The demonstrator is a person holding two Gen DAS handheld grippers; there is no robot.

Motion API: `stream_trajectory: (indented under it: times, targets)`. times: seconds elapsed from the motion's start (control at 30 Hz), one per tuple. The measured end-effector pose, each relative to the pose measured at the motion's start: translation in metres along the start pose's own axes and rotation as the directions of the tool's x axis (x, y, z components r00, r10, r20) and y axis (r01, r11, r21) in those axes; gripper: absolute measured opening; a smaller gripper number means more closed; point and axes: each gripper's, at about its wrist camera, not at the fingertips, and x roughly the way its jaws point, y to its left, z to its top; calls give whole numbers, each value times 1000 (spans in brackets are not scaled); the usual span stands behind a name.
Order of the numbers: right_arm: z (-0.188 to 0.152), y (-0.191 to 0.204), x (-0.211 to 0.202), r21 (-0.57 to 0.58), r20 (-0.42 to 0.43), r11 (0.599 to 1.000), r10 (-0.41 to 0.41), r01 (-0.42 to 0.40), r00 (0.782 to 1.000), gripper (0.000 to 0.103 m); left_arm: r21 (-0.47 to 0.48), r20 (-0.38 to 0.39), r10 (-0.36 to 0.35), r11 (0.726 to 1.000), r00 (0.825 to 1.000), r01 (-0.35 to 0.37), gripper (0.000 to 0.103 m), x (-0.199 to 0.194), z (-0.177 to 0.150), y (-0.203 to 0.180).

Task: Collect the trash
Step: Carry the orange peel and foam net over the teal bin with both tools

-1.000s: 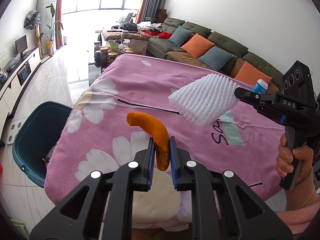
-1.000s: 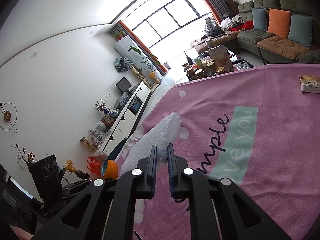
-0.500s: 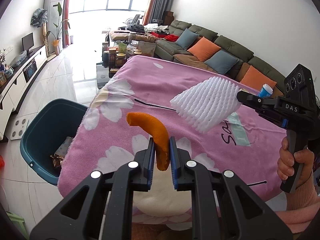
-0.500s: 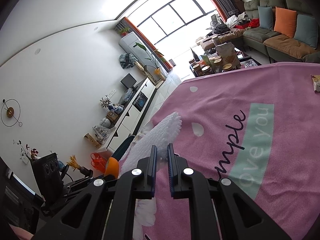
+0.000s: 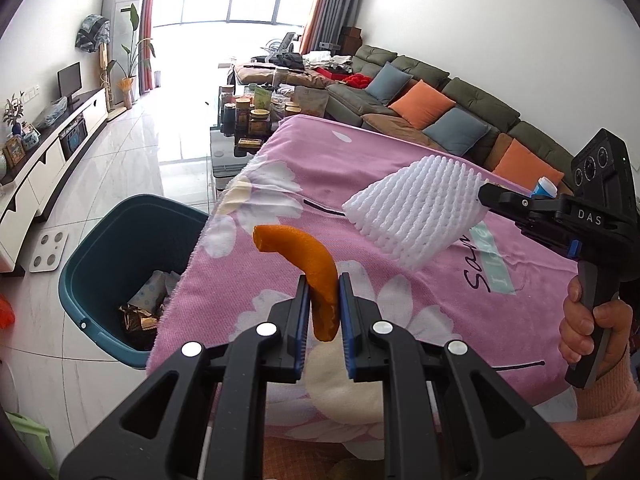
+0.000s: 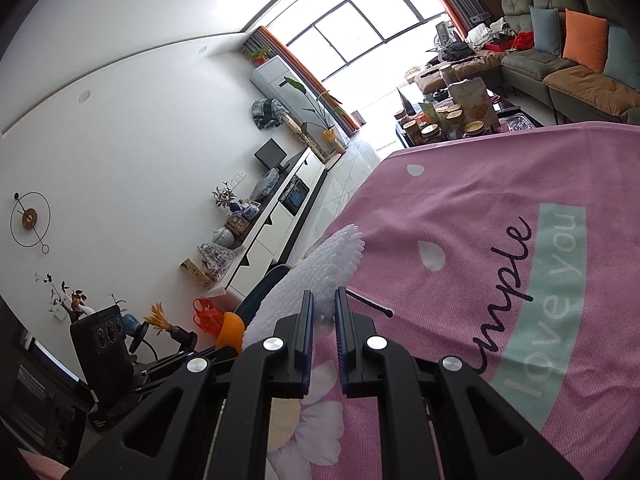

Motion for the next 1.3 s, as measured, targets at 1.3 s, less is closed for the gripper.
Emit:
stream_trajectory:
  times: [1.3]
  targets:
    - [6,43,53,-68,-77,995,65,-71,995,9,-55,37,111,992,993,-109,15,-18,5,48]
